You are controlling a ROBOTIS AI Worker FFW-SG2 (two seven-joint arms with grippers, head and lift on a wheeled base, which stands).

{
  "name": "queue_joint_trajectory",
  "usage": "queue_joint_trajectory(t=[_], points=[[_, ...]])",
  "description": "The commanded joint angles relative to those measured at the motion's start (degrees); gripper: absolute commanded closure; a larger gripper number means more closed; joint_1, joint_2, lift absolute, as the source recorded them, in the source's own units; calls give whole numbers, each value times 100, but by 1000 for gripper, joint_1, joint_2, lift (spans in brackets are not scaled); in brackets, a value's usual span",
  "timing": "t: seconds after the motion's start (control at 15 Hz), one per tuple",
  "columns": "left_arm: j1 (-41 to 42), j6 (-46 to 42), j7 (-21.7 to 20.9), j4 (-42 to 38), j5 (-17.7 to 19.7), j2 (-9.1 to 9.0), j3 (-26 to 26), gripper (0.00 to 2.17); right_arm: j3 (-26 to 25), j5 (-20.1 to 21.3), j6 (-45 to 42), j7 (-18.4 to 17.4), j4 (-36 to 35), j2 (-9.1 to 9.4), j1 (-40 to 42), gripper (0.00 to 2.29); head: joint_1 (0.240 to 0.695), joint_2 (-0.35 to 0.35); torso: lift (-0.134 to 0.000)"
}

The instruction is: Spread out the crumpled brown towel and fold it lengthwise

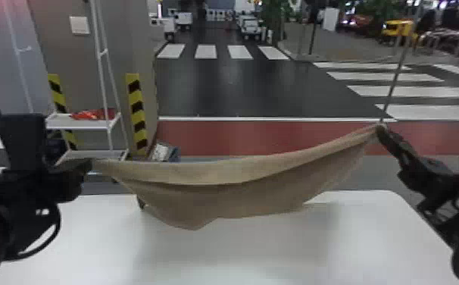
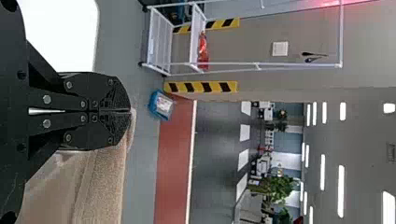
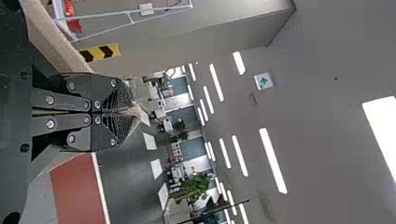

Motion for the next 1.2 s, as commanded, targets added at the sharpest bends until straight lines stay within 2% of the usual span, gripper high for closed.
queue_joint_trajectory(t=[0.0, 0.07, 0.2, 0.27, 0.33, 0.47, 0.6, 0.67, 0.73, 0.87, 0.93, 1.13], points=[[890, 677, 134, -782, 209, 1, 337, 1244, -79, -469, 197, -1, -309, -344, 849, 1652, 451, -49, -128], [1215, 748, 187, -1090, 201, -26, 398, 1244, -123, -592, 303, -10, -520, -476, 1148, 1652, 518, -59, -128], [1575, 1029, 354, -1617, 324, -122, 680, 1241, -369, -934, 549, -27, -713, -713, 1455, 1652, 585, -74, -128], [1637, 1064, 495, -1784, 570, -149, 882, 1241, -580, -1137, 707, -54, -898, -810, 1569, 1652, 605, -80, -128], [1645, 1046, 565, -1872, 877, -184, 1110, 1241, -703, -1163, 918, -71, -1135, -845, 1675, 1652, 626, -96, -128], [1601, 1046, 635, -1995, 1721, -184, 1629, 1244, -932, -1391, 1023, -80, -1267, -968, 1745, 1652, 624, -115, -128], [1505, 1064, 626, -2013, 2284, -166, 1901, 1241, -1063, -1558, 1094, -177, -1126, -986, 1605, 1652, 608, -127, -128], [1391, 1064, 626, -1951, 2345, -149, 1901, 1241, -1055, -1567, 1023, -274, -977, -968, 1455, 1652, 601, -135, -128], [1232, 1046, 635, -1775, 2284, -122, 1840, 1241, -1019, -1400, 847, -361, -871, -872, 1279, 1652, 591, -145, -128], [731, 1046, 670, -1107, 2231, 53, 1602, 1241, -826, -873, 303, -370, -555, -617, 893, 1652, 565, -159, -128], [494, 1046, 644, -817, 2161, 106, 1471, 1241, -642, -644, 92, -370, -309, -546, 638, 1652, 555, -154, -128], [494, 1046, 459, -589, 2055, 159, 1286, 1244, -431, -486, 4, -361, -230, -432, 488, 1652, 526, -124, -128]])
